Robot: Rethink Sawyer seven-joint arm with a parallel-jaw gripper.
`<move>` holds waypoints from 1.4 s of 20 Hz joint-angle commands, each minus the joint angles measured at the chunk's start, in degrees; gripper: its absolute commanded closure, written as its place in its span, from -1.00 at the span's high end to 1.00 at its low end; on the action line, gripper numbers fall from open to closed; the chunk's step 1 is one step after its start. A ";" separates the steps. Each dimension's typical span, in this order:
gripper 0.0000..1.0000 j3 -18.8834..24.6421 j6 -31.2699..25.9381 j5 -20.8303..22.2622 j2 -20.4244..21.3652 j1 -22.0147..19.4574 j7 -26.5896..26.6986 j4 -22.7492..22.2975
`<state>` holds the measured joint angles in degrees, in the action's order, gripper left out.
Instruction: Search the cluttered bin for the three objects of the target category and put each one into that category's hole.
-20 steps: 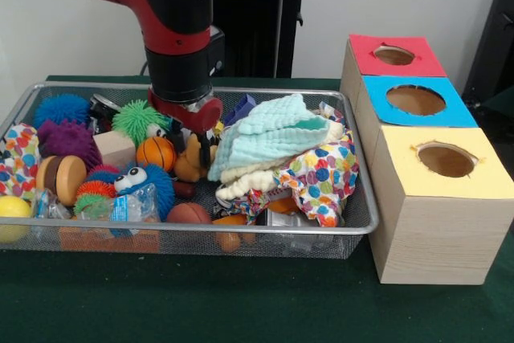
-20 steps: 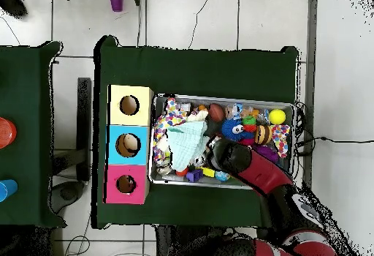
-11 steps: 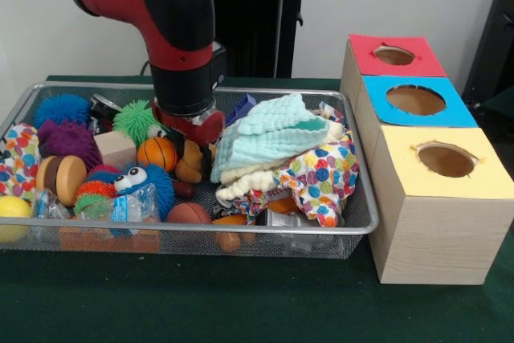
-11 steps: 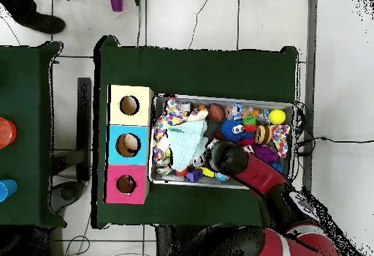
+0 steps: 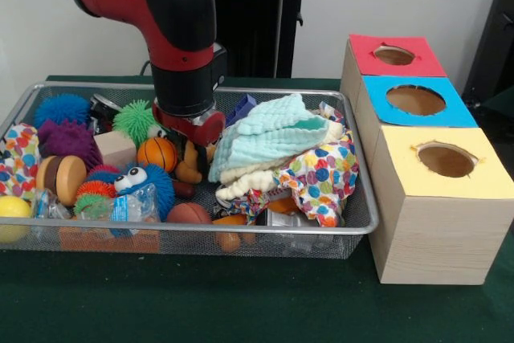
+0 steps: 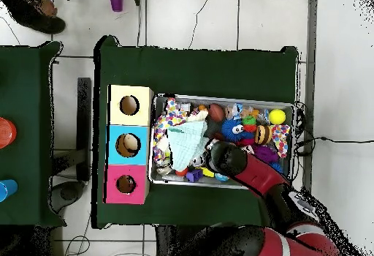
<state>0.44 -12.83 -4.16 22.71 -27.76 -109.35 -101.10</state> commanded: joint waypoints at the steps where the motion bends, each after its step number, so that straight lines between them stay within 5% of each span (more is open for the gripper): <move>1: -1.00 4.08 -9.41 0.67 4.48 0.18 -2.88 -0.29; 6: -1.00 3.25 -20.26 -0.99 12.68 1.44 -3.61 -1.01; 11: -1.00 3.20 -25.96 -1.21 16.39 1.96 -3.96 -0.78; 21: -1.00 4.25 -27.41 -2.20 14.86 2.01 -5.24 0.56; 28: -1.00 5.58 -29.59 -7.18 19.72 3.05 -8.16 -3.81</move>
<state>0.56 -35.77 -6.85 39.38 -25.65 -109.35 -101.55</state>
